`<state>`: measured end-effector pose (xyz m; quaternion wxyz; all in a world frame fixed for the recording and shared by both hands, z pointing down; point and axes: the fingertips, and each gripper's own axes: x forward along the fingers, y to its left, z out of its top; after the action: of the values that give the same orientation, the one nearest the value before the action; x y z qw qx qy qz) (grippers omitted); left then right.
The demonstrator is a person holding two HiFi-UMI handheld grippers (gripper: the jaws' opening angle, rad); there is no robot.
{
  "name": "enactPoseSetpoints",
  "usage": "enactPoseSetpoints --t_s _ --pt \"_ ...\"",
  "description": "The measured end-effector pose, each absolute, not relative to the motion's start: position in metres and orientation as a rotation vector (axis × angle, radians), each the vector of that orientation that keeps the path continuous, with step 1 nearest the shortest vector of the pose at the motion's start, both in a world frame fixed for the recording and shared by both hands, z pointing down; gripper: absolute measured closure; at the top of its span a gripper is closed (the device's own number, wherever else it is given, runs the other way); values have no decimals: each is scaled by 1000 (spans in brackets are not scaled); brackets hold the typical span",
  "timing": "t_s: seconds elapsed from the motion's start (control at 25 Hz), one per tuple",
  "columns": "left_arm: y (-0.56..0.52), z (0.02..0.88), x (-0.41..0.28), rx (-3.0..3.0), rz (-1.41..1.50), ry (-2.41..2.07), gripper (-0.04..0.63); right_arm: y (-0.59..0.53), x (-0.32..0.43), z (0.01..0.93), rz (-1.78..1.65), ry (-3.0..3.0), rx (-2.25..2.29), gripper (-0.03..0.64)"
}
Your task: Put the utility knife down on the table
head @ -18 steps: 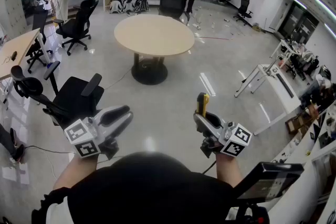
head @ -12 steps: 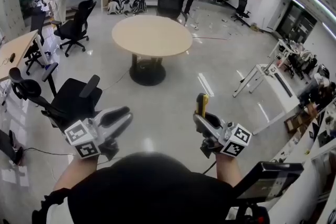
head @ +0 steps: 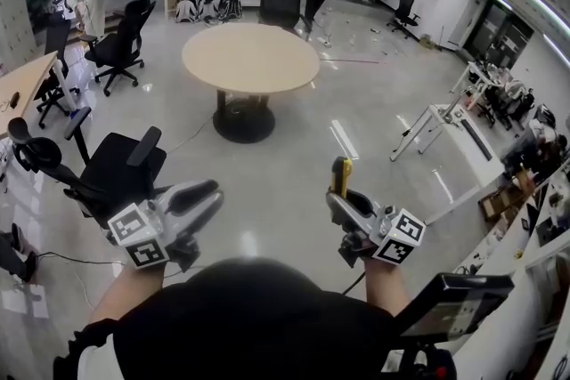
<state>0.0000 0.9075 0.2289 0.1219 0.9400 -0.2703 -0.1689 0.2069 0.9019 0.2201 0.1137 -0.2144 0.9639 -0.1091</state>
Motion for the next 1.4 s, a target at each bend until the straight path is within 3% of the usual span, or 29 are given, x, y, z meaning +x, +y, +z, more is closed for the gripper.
enactPoseSetpoints --t_s 0.12,0.28,1.0,1.4 --pt "905 229 7 2744 -493 -792 509 900 215 219 -329 2812 -620 541" --pt "902 226 22 2731 -502 -803 597 901 233 218 -318 2809 -626 541" --pt "912 235 150 2709 -400 -771 597 920 359 240 -352 2778 -657 541" --pt "882 243 136 2688 -415 -744 597 896 343 244 -355 2803 -681 541"
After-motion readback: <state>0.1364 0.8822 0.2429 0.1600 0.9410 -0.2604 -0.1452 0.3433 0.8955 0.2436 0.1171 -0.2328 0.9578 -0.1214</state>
